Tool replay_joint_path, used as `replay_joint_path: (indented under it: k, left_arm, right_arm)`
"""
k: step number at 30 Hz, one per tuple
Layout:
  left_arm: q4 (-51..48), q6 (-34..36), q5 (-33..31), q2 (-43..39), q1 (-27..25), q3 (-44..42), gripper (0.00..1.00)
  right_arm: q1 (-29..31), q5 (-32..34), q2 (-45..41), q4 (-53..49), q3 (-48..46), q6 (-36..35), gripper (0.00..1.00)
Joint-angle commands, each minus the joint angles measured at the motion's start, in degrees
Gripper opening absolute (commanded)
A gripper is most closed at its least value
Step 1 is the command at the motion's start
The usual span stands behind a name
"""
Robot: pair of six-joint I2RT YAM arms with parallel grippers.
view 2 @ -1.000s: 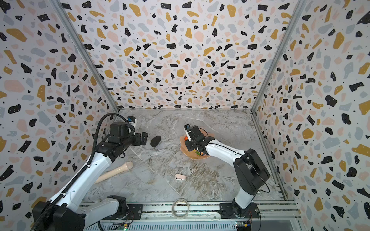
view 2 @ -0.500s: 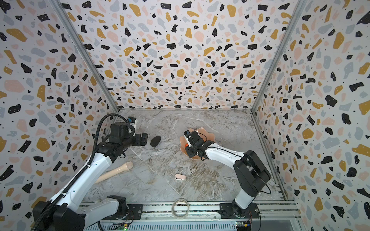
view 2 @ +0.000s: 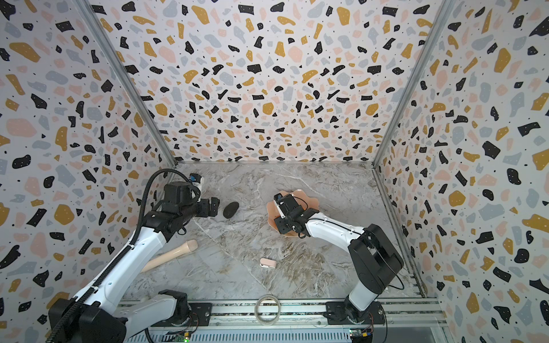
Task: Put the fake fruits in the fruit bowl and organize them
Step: 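Carry the mango into the bowl and release it, then reach the right gripper to the black avocado and grasp it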
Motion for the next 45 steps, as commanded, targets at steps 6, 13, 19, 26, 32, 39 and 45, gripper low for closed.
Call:
replay_joint_path:
  k: [6, 13, 19, 26, 32, 39, 45]
  left_arm:
    - [1.77, 0.40, -0.04, -0.48, -0.29, -0.55, 1.00]
    - [1.54, 0.45, -0.53, -0.64, -0.21, -0.29, 1.00]
    - [1.88, 0.10, -1.86, -1.76, -0.12, -0.33, 0.99]
    - [1.28, 0.29, -0.71, -0.77, -0.03, -0.03, 1.00]
    - [1.17, 0.34, 1.10, 0.00, -0.03, 0.48, 1.00]
    - [1.18, 0.20, 1.85, 0.42, -0.03, 0.02, 1.00]
    - [1.33, 0.28, 1.70, 0.47, -0.03, 0.11, 1.00]
  right_arm:
    - [1.54, 1.11, -3.59, -4.04, 7.48, -2.50, 0.73]
    - [3.30, -7.91, 4.59, 4.02, 16.39, -8.39, 0.99]
    - [3.77, -14.80, 18.13, 9.00, 26.72, -10.85, 0.99]
    - [4.37, -18.28, 28.20, 13.07, 34.68, -11.31, 0.99]
    - [5.54, -20.59, 33.71, 14.41, 39.72, -12.10, 0.99]
    - [6.20, -23.54, 40.45, 15.03, 46.58, -11.85, 0.99]
    - [7.05, -21.13, 48.71, 12.33, 56.44, -11.26, 0.99]
